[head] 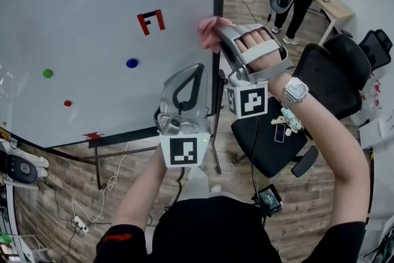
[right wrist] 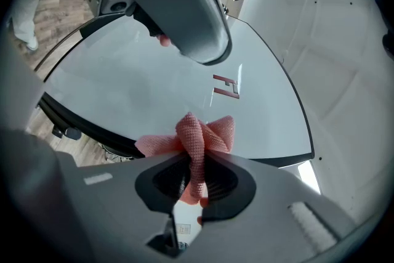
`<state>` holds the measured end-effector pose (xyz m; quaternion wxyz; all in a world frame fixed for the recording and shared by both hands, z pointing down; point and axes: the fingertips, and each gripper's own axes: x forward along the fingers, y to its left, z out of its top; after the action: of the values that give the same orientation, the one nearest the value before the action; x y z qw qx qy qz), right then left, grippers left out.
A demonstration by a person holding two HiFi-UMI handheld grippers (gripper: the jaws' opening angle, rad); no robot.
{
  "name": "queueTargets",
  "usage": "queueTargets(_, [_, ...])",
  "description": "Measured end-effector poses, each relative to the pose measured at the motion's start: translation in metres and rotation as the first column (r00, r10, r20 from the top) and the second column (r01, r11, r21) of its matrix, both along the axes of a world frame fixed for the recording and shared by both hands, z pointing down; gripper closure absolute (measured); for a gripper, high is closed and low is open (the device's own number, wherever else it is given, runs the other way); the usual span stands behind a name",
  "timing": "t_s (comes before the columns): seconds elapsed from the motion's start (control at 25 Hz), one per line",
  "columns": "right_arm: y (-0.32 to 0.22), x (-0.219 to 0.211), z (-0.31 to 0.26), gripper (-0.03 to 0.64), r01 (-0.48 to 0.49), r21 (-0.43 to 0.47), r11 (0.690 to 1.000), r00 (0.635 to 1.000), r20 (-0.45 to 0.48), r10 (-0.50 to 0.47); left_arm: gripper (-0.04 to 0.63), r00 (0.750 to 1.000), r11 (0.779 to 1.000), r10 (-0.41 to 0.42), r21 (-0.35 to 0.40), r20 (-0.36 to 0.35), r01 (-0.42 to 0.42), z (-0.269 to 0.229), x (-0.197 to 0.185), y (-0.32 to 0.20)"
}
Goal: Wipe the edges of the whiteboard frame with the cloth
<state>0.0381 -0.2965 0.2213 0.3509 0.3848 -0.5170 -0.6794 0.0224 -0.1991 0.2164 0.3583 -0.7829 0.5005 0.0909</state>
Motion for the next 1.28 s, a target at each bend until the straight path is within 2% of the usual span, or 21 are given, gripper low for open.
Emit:
queueTargets(0.76, [-0.001,0.0,0.034,0.572,0.011,-0.025,1.0,1.0,0.005,-0.011,0.598,1.0,0.998,0.005,-0.059,0.022,-0.003,0.032,0.001,-0.011])
queueTargets(1.28, [0.002,0.003,0.055,0.571,0.006,-0.053,0.999,1.0,0.004,-0.006,0.598,1.0,0.997,-0.002,-0.073,0.024,0.004,0.044,0.001,-0.013])
